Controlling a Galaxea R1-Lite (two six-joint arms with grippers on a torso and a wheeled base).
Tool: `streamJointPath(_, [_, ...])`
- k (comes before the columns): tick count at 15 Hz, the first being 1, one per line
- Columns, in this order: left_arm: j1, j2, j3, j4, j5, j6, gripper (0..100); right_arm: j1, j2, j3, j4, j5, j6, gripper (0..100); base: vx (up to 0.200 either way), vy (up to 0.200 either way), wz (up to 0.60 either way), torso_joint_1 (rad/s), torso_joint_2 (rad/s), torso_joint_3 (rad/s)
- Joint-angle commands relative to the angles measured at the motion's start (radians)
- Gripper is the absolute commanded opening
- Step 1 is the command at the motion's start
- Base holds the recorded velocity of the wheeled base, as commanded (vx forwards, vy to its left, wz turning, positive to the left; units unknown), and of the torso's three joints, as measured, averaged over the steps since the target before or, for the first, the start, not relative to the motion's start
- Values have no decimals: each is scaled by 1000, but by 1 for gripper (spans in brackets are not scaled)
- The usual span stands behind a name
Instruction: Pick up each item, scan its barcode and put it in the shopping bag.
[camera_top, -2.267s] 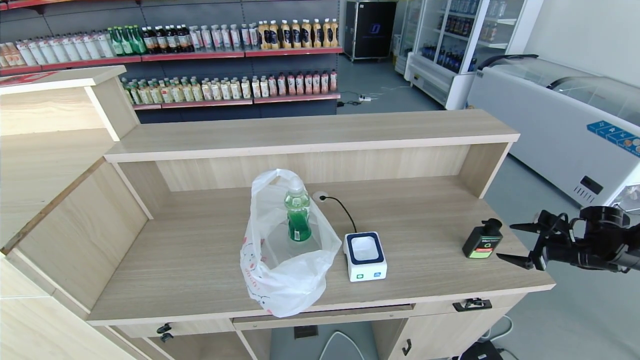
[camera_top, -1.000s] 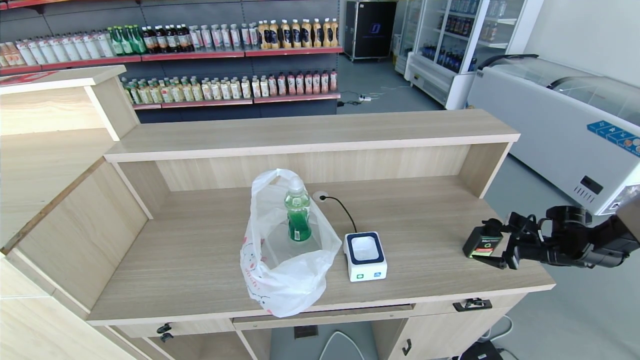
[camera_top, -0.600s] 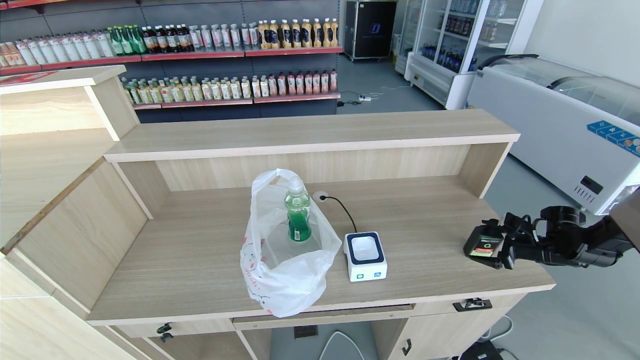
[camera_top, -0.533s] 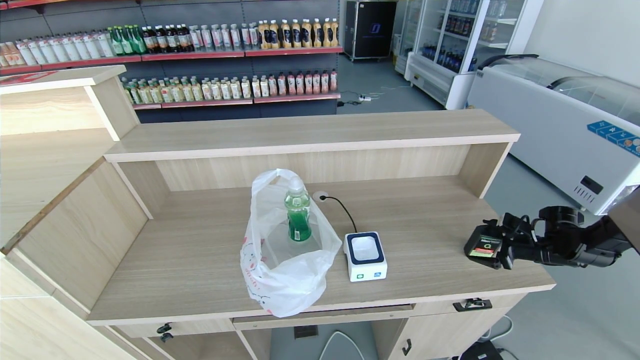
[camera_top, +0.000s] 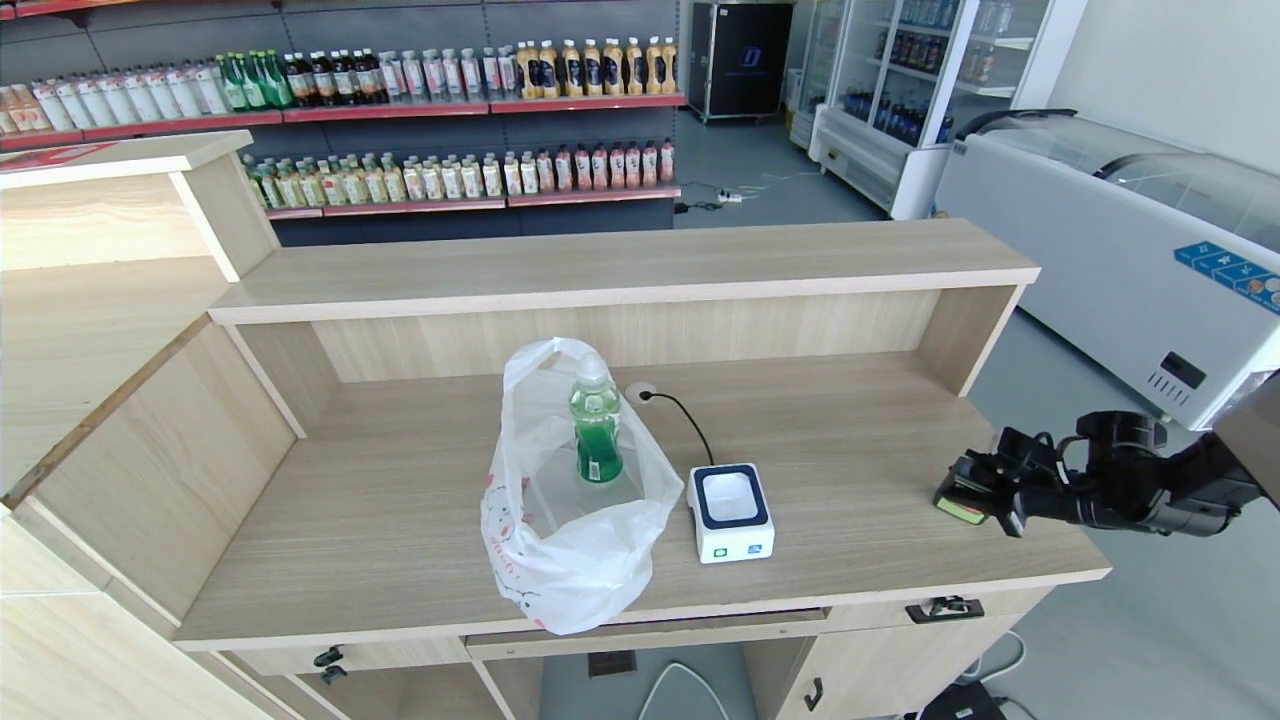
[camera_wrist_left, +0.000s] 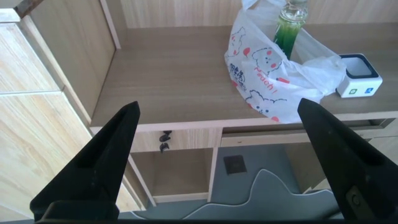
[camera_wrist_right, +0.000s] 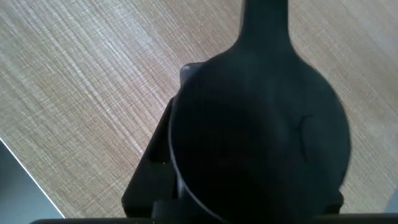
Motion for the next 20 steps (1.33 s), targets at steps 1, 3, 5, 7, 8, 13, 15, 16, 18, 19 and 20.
streamJointPath(1, [0, 2, 0, 0, 0, 0, 100, -8, -22, 38, -64, -9, -2, 0, 0, 0, 0, 0, 0, 0])
streamJointPath(3, [0, 2, 0, 0, 0, 0, 100, -14, -70, 76, -140, -8, -3, 0, 0, 0, 0, 0, 0, 0])
streamJointPath(5, [0, 2, 0, 0, 0, 0, 100, -31, -174, 150, -228, -8, -3, 0, 0, 0, 0, 0, 0, 0])
streamJointPath(7, [0, 2, 0, 0, 0, 0, 100, -116, -438, 385, -279, -1, -8, 0, 0, 0, 0, 0, 0, 0])
streamJointPath(8, [0, 2, 0, 0, 0, 0, 100, -169, -555, 507, -306, 0, -13, 0, 0, 0, 0, 0, 0, 0])
streamJointPath(13, [0, 0, 0, 0, 0, 0, 100, -229, -1038, 667, -384, 276, -163, 0, 0, 0, 0, 0, 0, 0])
streamJointPath(15, [0, 2, 0, 0, 0, 0, 100, -156, -1139, 691, -547, 279, -318, 0, 0, 0, 0, 0, 0, 0])
streamJointPath(16, [0, 2, 0, 0, 0, 0, 100, -62, -1171, 739, -642, 261, -448, 0, 0, 0, 0, 0, 0, 0])
streamJointPath(18, [0, 0, 0, 0, 0, 0, 100, 179, -1176, 745, -714, 247, -612, 0, 0, 0, 0, 0, 0, 0])
streamJointPath(19, [0, 2, 0, 0, 0, 0, 100, 272, -1177, 747, -710, 223, -694, 0, 0, 0, 0, 0, 0, 0])
streamJointPath(20, [0, 2, 0, -2, 0, 0, 100, 357, -1177, 747, -708, 193, -792, 0, 0, 0, 0, 0, 0, 0])
